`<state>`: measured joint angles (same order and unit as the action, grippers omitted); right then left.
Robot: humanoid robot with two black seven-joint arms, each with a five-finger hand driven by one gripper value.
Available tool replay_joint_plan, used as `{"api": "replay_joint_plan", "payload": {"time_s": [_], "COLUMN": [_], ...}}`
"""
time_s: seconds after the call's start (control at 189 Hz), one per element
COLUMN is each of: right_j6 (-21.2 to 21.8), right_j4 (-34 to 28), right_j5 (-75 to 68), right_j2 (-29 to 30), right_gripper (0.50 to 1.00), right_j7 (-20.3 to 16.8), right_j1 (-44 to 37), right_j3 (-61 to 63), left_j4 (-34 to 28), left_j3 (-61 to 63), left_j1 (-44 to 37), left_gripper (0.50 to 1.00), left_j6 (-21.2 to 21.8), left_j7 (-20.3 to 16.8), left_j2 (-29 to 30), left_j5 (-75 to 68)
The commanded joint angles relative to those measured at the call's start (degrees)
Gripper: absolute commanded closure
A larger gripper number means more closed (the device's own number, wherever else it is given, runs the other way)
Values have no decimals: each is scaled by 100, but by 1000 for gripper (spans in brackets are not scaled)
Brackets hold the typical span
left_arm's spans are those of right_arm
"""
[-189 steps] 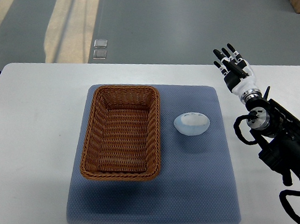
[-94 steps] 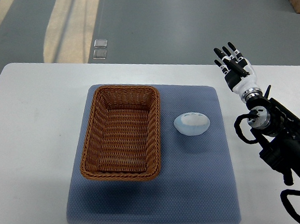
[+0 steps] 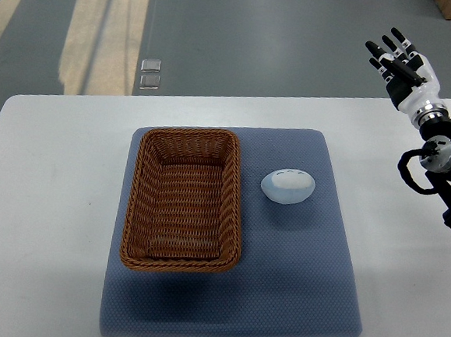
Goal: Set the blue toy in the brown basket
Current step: 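Reach the right hand over the pale blue plush toy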
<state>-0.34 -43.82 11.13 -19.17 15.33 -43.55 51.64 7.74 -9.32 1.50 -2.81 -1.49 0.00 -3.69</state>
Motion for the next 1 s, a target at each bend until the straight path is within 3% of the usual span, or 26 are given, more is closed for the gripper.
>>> {"api": "replay_joint_plan", "payload": {"time_s": [0.0, 0.148, 0.366, 0.546, 0.875, 0.997], "right_j6": [95, 631, 1018, 1923, 2899, 2890], "right_j4": [-179, -495, -970, -1734, -2447, -2526], "right_j5": [310, 1619, 3694, 4669, 6252, 6489], "right_j2": [-341, -711, -1150, -1695, -1704, -1616], "right_gripper": [591, 591, 593, 593, 593, 593], "right_j7": [-38, -47, -170, -373, -381, -487], "right_j1": [-75, -312, -892, -1446, -2026, -1991], "right_j3": [-312, -664, -1455, -2087, -2949, -3388], "left_j4": [0, 0, 0, 0, 0, 9], "left_j3": [0, 0, 0, 0, 0, 0], "left_j1": [-1, -1, -1, -1, -1, -1], "left_gripper": [500, 500, 500, 500, 500, 500], "left_j6": [0, 0, 0, -9, -9, -9], "left_j7": [0, 0, 0, 0, 0, 0], "left_j2": [0, 0, 0, 0, 0, 0], "left_j5": [0, 0, 0, 0, 0, 0]}}
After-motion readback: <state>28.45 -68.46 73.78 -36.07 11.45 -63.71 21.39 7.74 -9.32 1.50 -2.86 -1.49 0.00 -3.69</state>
